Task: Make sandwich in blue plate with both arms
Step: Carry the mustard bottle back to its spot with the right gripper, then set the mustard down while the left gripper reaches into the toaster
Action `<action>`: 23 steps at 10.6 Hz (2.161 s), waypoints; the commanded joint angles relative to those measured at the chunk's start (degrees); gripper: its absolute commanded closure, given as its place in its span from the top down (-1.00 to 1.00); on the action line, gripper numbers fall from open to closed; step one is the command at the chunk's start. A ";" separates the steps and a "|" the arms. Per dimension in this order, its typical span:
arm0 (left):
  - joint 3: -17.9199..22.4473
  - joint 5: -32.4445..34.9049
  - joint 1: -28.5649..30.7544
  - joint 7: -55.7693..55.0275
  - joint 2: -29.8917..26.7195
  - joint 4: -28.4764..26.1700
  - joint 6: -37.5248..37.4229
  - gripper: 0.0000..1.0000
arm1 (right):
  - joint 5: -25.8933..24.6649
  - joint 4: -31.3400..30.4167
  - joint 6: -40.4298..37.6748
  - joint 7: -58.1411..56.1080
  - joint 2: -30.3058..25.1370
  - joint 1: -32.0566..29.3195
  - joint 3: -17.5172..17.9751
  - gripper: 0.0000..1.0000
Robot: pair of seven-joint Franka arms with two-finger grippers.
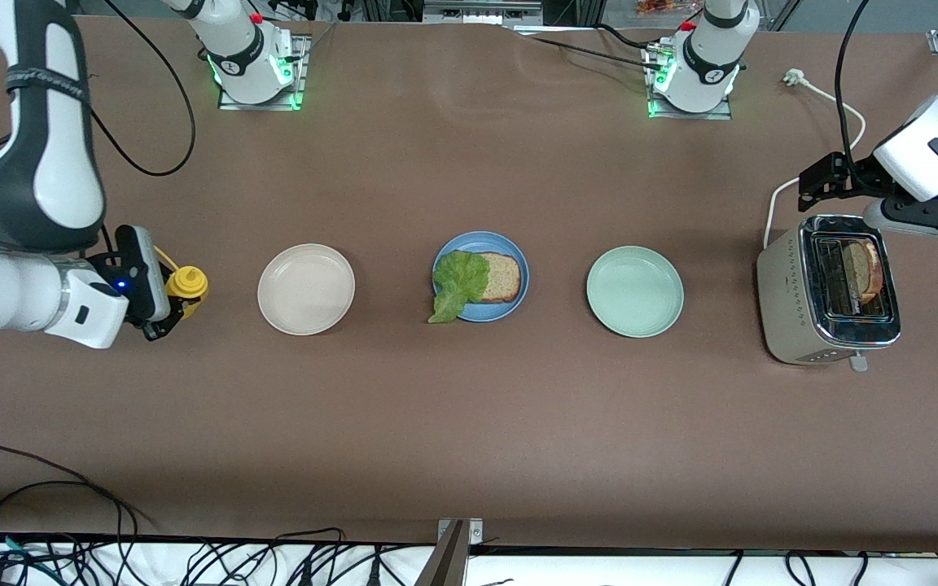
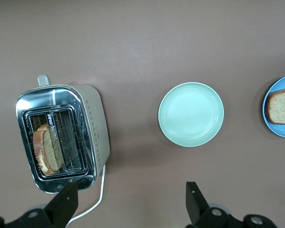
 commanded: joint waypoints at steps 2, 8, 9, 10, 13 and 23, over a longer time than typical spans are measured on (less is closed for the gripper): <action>0.54 -0.68 0.14 0.62 2.60 0.44 1.39 1.00 | 11.77 -6.05 -6.08 -12.62 -0.88 -5.50 0.96 -0.84; 4.75 -0.24 0.14 1.23 8.14 0.09 8.42 1.00 | 19.19 -22.90 -4.21 -30.11 0.09 -12.88 0.87 -0.87; 5.80 -0.24 0.14 1.32 8.85 0.00 9.38 1.00 | 19.19 -25.11 -2.00 -32.49 0.70 -13.85 0.87 -0.87; 6.86 -0.24 0.14 1.50 9.46 0.00 9.74 1.00 | 19.54 -26.43 -0.76 -34.16 3.58 -15.16 0.87 -0.87; 7.57 2.38 0.14 1.50 11.22 -0.35 11.93 1.00 | 23.40 -26.01 1.00 -38.22 9.40 -16.50 0.96 -0.87; 9.41 5.39 2.86 8.52 10.53 -10.35 24.15 1.00 | 25.17 -24.69 3.47 -36.99 9.76 -15.62 1.22 -0.86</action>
